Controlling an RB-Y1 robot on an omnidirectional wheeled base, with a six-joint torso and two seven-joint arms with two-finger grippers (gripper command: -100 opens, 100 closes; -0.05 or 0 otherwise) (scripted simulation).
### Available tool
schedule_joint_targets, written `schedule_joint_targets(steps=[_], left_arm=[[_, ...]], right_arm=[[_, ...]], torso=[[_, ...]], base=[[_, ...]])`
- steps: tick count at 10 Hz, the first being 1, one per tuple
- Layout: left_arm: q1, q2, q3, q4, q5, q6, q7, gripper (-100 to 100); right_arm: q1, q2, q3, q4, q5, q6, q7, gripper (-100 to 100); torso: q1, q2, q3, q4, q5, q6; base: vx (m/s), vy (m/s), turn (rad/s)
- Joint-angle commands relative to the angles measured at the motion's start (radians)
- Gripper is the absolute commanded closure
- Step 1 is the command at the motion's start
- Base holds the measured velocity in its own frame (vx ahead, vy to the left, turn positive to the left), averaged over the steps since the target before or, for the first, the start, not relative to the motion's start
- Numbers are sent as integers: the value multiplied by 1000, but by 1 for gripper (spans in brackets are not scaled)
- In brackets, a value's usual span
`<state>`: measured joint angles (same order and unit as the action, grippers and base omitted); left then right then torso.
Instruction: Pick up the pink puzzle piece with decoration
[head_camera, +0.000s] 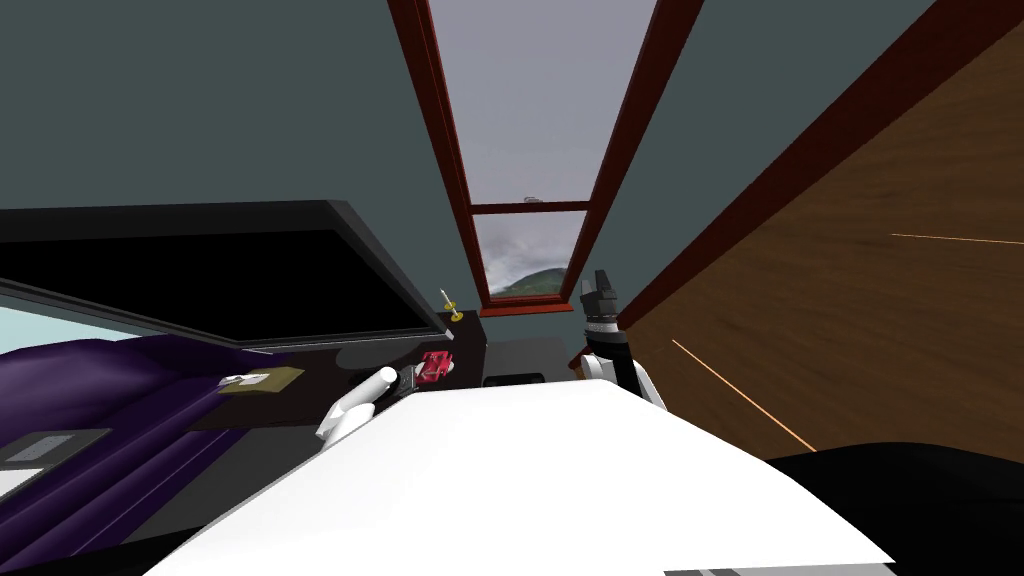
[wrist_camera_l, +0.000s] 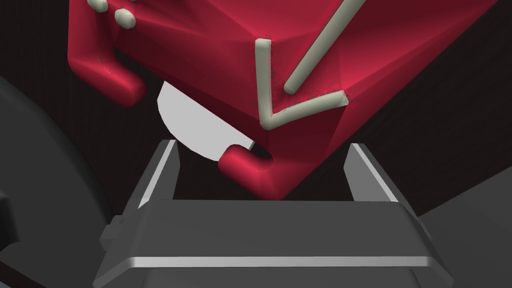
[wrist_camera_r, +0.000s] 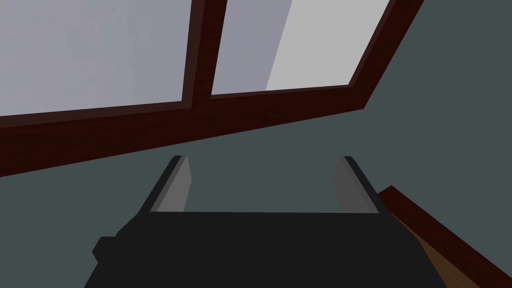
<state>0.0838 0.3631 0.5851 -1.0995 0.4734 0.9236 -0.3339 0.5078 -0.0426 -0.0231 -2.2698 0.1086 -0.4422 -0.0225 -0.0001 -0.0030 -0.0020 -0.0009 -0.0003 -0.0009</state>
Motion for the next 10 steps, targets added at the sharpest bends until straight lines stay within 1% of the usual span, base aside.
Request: schedule_joint_targets(steps=[1,2,3,4,5,9,10], left_arm=[[-3,-1,11,11,5,-4,-32,-100],[-2,-9,31,20,13,-9,-70,-100],[-2,-9,31,20,13,-9,-78,-100],[-2,-8,28,17,11,-7,-67,-100],[-2,-8,29,17,12,-7,-70,100],[-2,-8,29,18,11,-7,-70,100],[-2,-8,29,18,11,-7,-70,0]], right_arm=[[0,0,0,0,0,0,0,0],[0,0,0,0,0,0,0,0],[0,0,0,0,0,0,0,0],[0,0,0,0,0,0,0,0],[0,0,0,0,0,0,0,0],[0,0,0,0,0,0,0,0],[0,0,0,0,0,0,0,0]], torso=[[0,0,0,0,0,0],[0,0,0,0,0,1],[0,0,0,0,0,0],[0,1,0,0,0,1],[1,2,1,0,0,1],[2,4,3,1,0,1],[2,4,3,1,0,1]], base=[[66,-27,56],[61,-29,105],[56,-20,60],[23,-7,4],[0,0,0],[0,0,0],[0,0,0]])
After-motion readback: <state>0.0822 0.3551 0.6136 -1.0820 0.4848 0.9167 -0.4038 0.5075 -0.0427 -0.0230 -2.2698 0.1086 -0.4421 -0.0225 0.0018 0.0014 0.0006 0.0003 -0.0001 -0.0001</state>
